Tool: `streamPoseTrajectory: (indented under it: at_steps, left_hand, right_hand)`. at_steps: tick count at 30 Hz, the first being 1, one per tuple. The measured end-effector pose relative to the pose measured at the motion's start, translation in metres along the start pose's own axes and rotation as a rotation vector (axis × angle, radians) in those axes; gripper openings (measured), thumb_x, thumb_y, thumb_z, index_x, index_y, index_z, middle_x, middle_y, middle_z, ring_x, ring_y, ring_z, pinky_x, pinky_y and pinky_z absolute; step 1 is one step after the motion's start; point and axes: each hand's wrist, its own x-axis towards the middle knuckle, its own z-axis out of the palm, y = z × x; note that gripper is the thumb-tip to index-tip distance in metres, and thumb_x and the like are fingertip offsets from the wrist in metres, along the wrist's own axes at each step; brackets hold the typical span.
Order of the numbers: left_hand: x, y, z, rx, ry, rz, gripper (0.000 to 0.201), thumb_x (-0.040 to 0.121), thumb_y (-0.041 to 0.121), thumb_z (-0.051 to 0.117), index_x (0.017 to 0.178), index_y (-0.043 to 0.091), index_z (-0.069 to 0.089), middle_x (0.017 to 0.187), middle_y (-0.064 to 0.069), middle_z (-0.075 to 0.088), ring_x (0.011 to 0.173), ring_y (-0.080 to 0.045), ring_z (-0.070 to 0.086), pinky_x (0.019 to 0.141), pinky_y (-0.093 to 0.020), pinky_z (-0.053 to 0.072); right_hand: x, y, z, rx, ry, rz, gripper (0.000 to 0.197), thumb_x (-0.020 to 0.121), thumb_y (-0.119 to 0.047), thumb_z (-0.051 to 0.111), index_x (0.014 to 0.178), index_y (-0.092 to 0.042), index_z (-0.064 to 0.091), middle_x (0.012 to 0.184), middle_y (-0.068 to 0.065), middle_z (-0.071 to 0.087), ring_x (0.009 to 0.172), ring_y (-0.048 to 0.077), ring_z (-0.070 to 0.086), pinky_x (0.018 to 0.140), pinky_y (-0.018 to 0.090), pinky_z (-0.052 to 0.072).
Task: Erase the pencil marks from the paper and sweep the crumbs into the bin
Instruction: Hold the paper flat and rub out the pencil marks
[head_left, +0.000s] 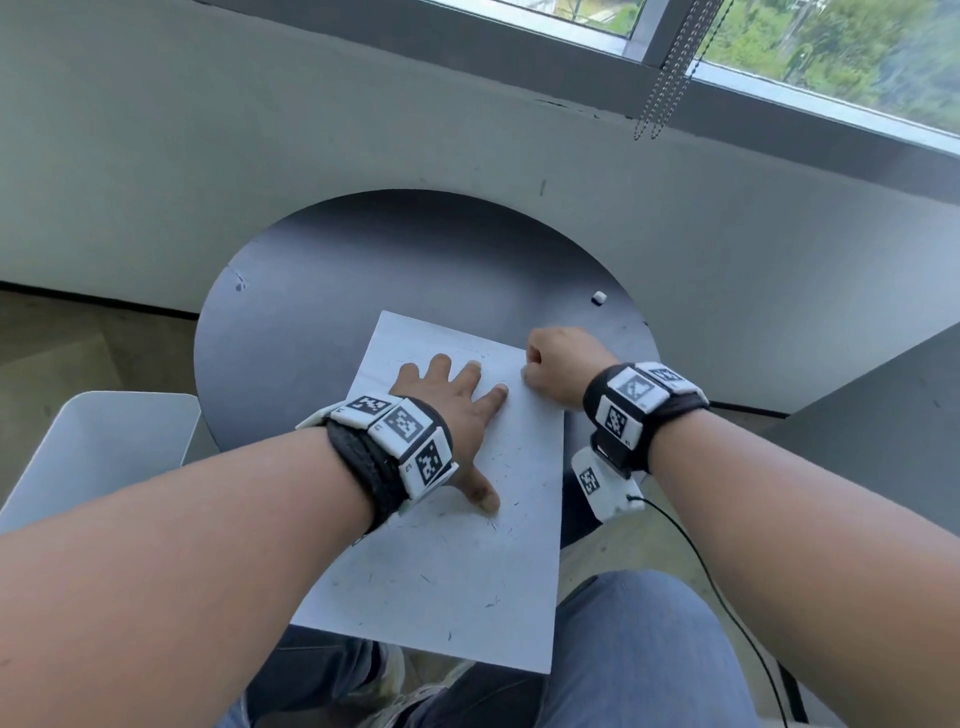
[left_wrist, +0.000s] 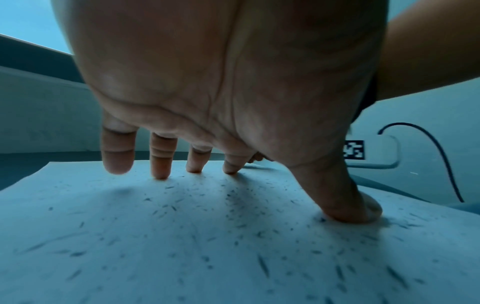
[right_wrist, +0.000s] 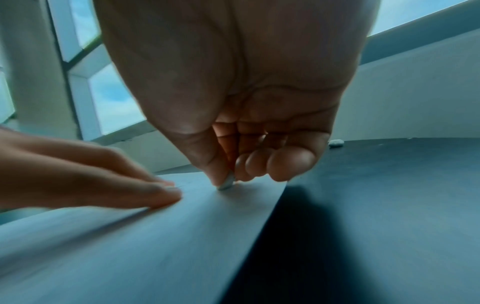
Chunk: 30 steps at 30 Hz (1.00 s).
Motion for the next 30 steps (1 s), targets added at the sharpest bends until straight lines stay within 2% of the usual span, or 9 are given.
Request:
streamPoseTrajectory:
  at_steps: [3, 5, 7, 13, 17, 20, 23, 27, 30]
  left_hand:
    - [0.001, 0.000, 0.003, -0.045, -0.006, -0.002, 0.138, 0.058, 0.092, 0.067, 0.162, 0.033, -0.002, 0.170, -0.006, 0.000, 0.153, -0.041, 0.001, 0.119, -0.064, 0.016]
    - [0.000, 0.000, 0.004, -0.098, -0.021, -0.003, 0.138, 0.059, 0.088, 0.071, 0.162, 0.034, -0.004, 0.170, -0.003, -0.004, 0.154, -0.040, -0.003, 0.119, -0.064, 0.020]
    - [0.000, -0.001, 0.006, -0.112, -0.015, -0.001, 0.137, 0.060, 0.087, 0.071, 0.162, 0.033, -0.004, 0.170, -0.003, -0.006, 0.154, -0.040, -0.003, 0.118, -0.064, 0.023]
    - [0.001, -0.004, 0.011, -0.132, -0.005, 0.002, 0.141, 0.059, 0.091, 0.067, 0.163, 0.029, -0.005, 0.171, 0.000, -0.010, 0.156, -0.037, -0.006, 0.120, -0.063, 0.019]
    - [0.003, -0.005, 0.011, -0.148, 0.005, 0.003, 0.144, 0.056, 0.092, 0.068, 0.163, 0.026, -0.003, 0.171, 0.001, -0.008, 0.156, -0.036, -0.005, 0.120, -0.063, 0.020]
    - [0.002, -0.005, 0.011, -0.150, 0.017, 0.001, 0.143, 0.056, 0.091, 0.069, 0.163, 0.026, -0.001, 0.171, 0.000, -0.005, 0.156, -0.036, -0.002, 0.120, -0.062, 0.022]
    - [0.001, -0.004, 0.011, -0.162, 0.012, -0.001, 0.143, 0.057, 0.091, 0.069, 0.163, 0.026, -0.002, 0.172, 0.001, -0.007, 0.157, -0.035, -0.004, 0.121, -0.062, 0.020]
    - [0.000, -0.004, 0.011, -0.161, -0.011, -0.005, 0.144, 0.058, 0.092, 0.067, 0.163, 0.028, -0.007, 0.172, 0.001, -0.013, 0.157, -0.034, -0.009, 0.123, -0.063, 0.015]
    - [-0.001, -0.005, 0.012, -0.155, -0.014, 0.002, 0.141, 0.060, 0.092, 0.065, 0.163, 0.029, -0.008, 0.171, 0.001, -0.016, 0.157, -0.034, -0.011, 0.123, -0.062, 0.013]
  right_hand:
    - [-0.043, 0.002, 0.007, -0.011, -0.038, -0.044, 0.012, 0.093, -0.023, 0.050, 0.086, -0.015, 0.056, 0.085, -0.001, 0.057, 0.084, 0.024, 0.053, 0.067, 0.031, 0.040]
    - [-0.067, 0.002, 0.013, 0.003, -0.073, -0.056, 0.014, 0.093, -0.024, 0.048, 0.083, -0.017, 0.054, 0.083, -0.001, 0.058, 0.079, 0.022, 0.053, 0.062, 0.032, 0.040]
    - [-0.072, 0.000, 0.018, 0.023, -0.079, -0.052, 0.014, 0.094, -0.026, 0.047, 0.082, -0.020, 0.051, 0.084, -0.001, 0.057, 0.079, 0.021, 0.052, 0.063, 0.032, 0.041]
    - [-0.007, -0.008, 0.007, 0.030, 0.022, 0.010, 0.010, 0.092, -0.022, 0.048, 0.088, -0.017, 0.056, 0.096, 0.005, 0.062, 0.091, 0.028, 0.057, 0.076, 0.035, 0.048]
    - [0.017, -0.013, 0.004, 0.016, 0.041, 0.032, 0.011, 0.091, -0.022, 0.048, 0.091, -0.015, 0.057, 0.103, 0.011, 0.065, 0.093, 0.032, 0.059, 0.074, 0.034, 0.048]
    - [-0.006, -0.016, 0.008, 0.000, 0.017, -0.020, 0.012, 0.094, -0.023, 0.048, 0.092, -0.014, 0.056, 0.100, 0.009, 0.063, 0.094, 0.030, 0.057, 0.075, 0.034, 0.047]
    - [-0.050, -0.022, 0.017, -0.037, -0.031, -0.097, 0.012, 0.096, -0.027, 0.046, 0.088, -0.019, 0.050, 0.092, 0.002, 0.057, 0.087, 0.025, 0.052, 0.071, 0.035, 0.044]
    - [-0.105, -0.025, 0.027, -0.087, -0.104, -0.189, 0.015, 0.099, -0.029, 0.044, 0.091, -0.017, 0.049, 0.092, 0.002, 0.057, 0.084, 0.026, 0.054, 0.073, 0.040, 0.050]
    - [-0.113, -0.024, 0.031, -0.053, -0.118, -0.178, 0.015, 0.096, -0.031, 0.044, 0.086, -0.020, 0.045, 0.085, -0.001, 0.054, 0.080, 0.025, 0.053, 0.068, 0.038, 0.049]
